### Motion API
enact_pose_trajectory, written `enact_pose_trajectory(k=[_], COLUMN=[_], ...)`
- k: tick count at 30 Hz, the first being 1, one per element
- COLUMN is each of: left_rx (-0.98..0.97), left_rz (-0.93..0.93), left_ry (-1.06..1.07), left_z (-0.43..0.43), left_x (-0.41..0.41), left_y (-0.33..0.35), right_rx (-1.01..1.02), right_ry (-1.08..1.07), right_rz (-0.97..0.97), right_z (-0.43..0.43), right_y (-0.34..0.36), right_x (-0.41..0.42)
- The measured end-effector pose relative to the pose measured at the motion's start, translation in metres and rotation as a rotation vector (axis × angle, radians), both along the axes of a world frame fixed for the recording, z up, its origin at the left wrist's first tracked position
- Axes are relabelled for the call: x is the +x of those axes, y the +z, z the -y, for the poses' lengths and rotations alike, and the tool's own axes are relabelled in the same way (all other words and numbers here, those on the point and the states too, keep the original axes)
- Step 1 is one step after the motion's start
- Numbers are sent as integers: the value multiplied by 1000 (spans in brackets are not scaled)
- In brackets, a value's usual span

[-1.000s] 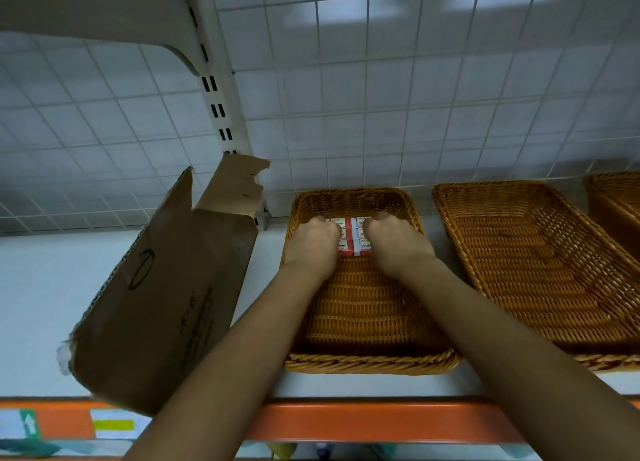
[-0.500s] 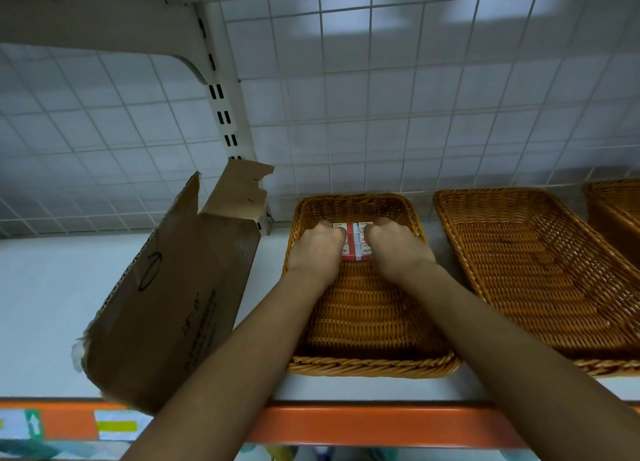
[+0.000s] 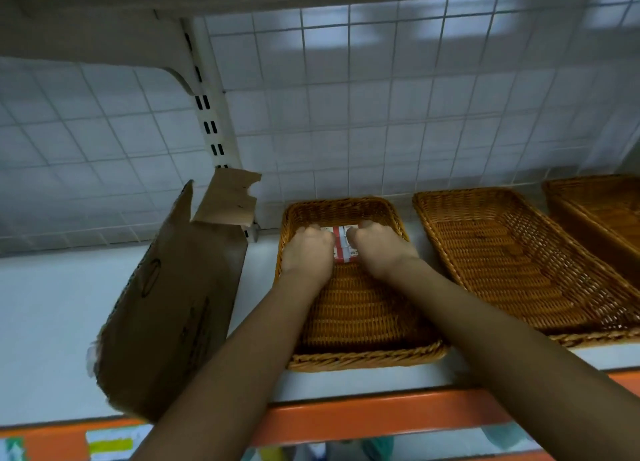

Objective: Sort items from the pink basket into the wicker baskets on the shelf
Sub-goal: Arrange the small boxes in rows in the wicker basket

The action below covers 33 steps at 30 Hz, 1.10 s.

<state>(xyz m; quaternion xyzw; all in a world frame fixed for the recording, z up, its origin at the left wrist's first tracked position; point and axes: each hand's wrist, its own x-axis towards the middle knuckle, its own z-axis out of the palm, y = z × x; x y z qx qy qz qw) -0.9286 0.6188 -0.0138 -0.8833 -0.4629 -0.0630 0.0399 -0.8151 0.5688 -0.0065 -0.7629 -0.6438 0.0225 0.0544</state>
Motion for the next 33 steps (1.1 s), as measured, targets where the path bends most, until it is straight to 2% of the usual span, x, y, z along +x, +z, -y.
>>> enact_pose_trajectory(k=[5,10,14,22,33], left_rx=[-30,26,97,146,128], left_rz=[-7,87,88,70,156], left_ry=[1,-95,-224,-436,-716], left_z=[3,17,47,128,272], left_x=[1,15,44,149,319], left_y=[9,38,54,63,57], right_rx=[-37,103,190,207,209], right_ry=[-3,-35,-110,-299,-556], right_rz=[-16,-14,24,90,163], right_z=[4,25,56,154,322], right_y=[11,32,43,49,49], right_x=[-2,2,22,115,262])
